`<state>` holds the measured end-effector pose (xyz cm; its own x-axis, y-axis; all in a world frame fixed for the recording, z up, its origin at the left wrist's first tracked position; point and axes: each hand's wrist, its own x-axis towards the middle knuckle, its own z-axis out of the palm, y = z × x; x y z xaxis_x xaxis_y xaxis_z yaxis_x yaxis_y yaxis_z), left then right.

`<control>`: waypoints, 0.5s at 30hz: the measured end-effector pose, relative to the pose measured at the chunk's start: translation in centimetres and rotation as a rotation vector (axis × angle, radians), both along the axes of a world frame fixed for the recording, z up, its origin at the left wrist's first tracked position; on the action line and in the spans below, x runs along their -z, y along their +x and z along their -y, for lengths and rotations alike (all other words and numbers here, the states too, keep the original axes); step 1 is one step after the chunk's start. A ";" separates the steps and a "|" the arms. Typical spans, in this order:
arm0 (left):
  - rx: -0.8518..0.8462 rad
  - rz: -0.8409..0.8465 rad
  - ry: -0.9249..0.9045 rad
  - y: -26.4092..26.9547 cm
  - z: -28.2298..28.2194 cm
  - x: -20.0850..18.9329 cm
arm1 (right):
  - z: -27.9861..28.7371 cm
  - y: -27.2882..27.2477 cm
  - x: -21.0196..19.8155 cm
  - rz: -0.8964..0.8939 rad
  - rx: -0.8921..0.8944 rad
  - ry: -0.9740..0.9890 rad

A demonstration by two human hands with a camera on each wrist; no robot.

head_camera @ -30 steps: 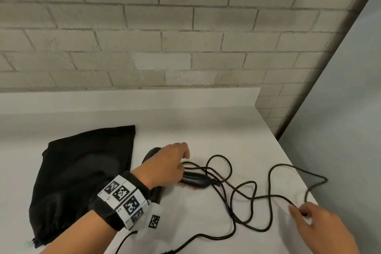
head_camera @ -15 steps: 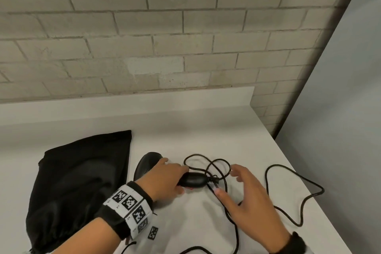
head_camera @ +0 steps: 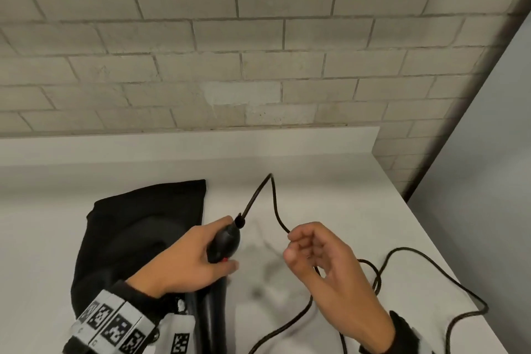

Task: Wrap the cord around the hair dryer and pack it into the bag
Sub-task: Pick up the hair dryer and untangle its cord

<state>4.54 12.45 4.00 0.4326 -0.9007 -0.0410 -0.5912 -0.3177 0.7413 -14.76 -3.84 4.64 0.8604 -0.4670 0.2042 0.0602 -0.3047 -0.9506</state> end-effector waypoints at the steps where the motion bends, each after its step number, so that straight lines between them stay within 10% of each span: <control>1: -0.008 -0.006 -0.021 -0.2 -0.1 0.0 | -0.5 0.4 0.1 -0.006 0.013 -0.027; 8: 0.070 -0.112 -0.040 -1.1 -1.4 -0.5 | 0.5 4.7 0.9 -0.205 0.068 -0.222; 15: 0.199 -0.333 -0.266 -1.0 -2.3 -3.1 | 0.9 6.0 -1.5 0.011 0.003 -0.224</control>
<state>3.57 14.75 7.10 0.2527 -0.9628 0.0954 -0.3374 0.0047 0.9413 -8.73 -4.76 6.13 0.8563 -0.4112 0.3126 0.0693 -0.5082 -0.8585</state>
